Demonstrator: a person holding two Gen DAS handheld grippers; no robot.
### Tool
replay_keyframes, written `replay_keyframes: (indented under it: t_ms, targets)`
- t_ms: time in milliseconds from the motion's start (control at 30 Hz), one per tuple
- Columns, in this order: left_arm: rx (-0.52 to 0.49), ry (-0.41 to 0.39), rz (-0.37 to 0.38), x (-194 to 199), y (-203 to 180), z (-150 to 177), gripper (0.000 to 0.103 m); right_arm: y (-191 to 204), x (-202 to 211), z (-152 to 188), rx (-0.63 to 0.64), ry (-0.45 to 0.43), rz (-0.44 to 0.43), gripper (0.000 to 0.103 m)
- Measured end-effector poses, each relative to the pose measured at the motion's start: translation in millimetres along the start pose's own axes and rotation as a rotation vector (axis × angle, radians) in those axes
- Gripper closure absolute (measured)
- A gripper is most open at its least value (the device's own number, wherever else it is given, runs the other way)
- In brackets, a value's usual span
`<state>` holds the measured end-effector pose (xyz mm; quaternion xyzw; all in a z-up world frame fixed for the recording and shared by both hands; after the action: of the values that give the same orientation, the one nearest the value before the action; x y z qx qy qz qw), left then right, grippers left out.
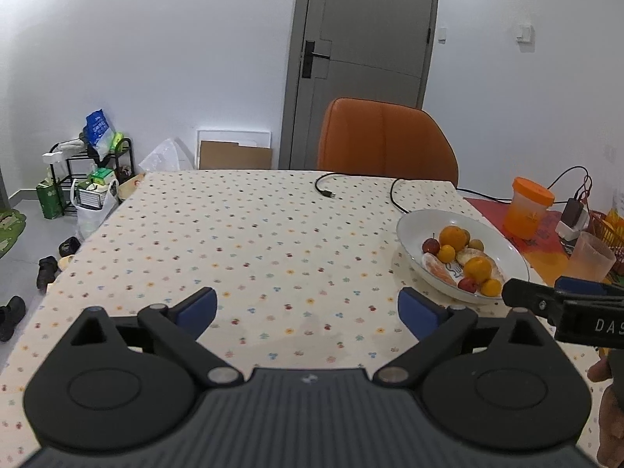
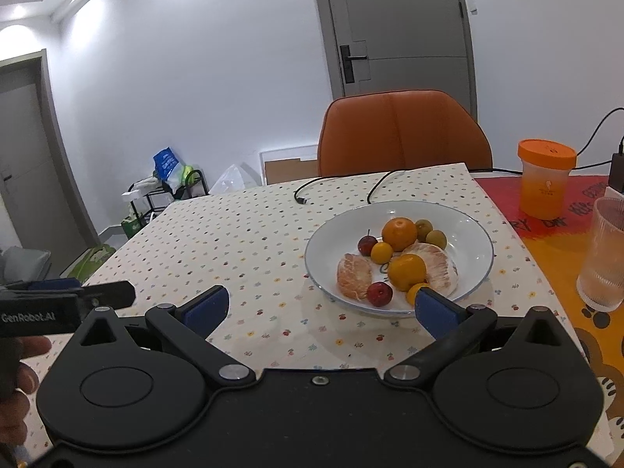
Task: Organize fruits
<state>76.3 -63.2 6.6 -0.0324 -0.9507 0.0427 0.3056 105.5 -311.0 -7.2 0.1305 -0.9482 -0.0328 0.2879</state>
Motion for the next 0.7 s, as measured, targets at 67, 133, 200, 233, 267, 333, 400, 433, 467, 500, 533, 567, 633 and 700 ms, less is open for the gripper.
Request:
replay_keyframes:
  t_ms: [67, 133, 200, 233, 267, 333, 400, 433, 467, 500, 533, 567, 633, 700]
  targets:
    - [0.006, -0.004, -0.006, 5, 5, 0, 0.004, 3, 3, -1, 0.011, 0.001, -0.006, 0.0]
    - [0.014, -0.004, -0.009, 10, 9, 1, 0.004, 8, 6, -1, 0.021, 0.0, -0.01, 0.0]
    - [0.017, -0.006, -0.008, 14, 13, 1, 0.004, 12, 9, -2, 0.03, -0.003, -0.017, 0.0]
    - [0.017, -0.008, -0.007, 16, 14, 2, 0.004, 14, 11, -2, 0.036, -0.005, -0.02, 0.0]
    - [0.017, -0.011, -0.01, 19, 15, 2, 0.004, 15, 13, -2, 0.04, -0.006, -0.021, 0.0]
    - [0.019, -0.011, -0.015, 24, 18, 3, 0.004, 18, 16, -3, 0.043, -0.005, -0.013, 0.0]
    - [0.018, -0.012, -0.014, 29, 21, 4, 0.004, 21, 19, -3, 0.043, 0.001, -0.009, 0.0]
    - [0.015, -0.012, -0.014, 30, 22, 4, 0.004, 22, 20, -4, 0.046, 0.001, -0.014, 0.0]
    - [0.011, -0.013, -0.016, 33, 22, 4, 0.004, 24, 22, -4, 0.051, 0.0, -0.02, 0.0]
    - [0.008, -0.014, -0.018, 35, 23, 4, 0.004, 25, 24, -4, 0.056, -0.002, -0.022, 0.0]
    - [0.004, -0.014, -0.018, 37, 24, 4, 0.004, 26, 26, -4, 0.06, -0.004, -0.025, 0.0]
    - [0.002, -0.014, -0.018, 38, 24, 4, 0.004, 27, 27, -5, 0.062, -0.006, -0.027, 0.0]
    - [0.002, -0.016, -0.017, 42, 26, 4, 0.004, 28, 30, -6, 0.059, -0.009, -0.029, 0.0]
    - [0.001, -0.015, -0.02, 45, 27, 4, 0.004, 28, 32, -7, 0.056, -0.01, -0.03, 0.0]
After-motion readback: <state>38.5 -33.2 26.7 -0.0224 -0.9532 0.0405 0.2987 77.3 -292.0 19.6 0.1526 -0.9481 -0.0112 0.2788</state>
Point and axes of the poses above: each gripper's, at about its wrist camera, not at the fingertips, and x roughly against the way its jaws point, y to its left, z to its underside, the point moved 2 cm from there along -x, roughly the way its jaws point, and after that the axes turned 5 degrees about y, right-handed, at the moved point
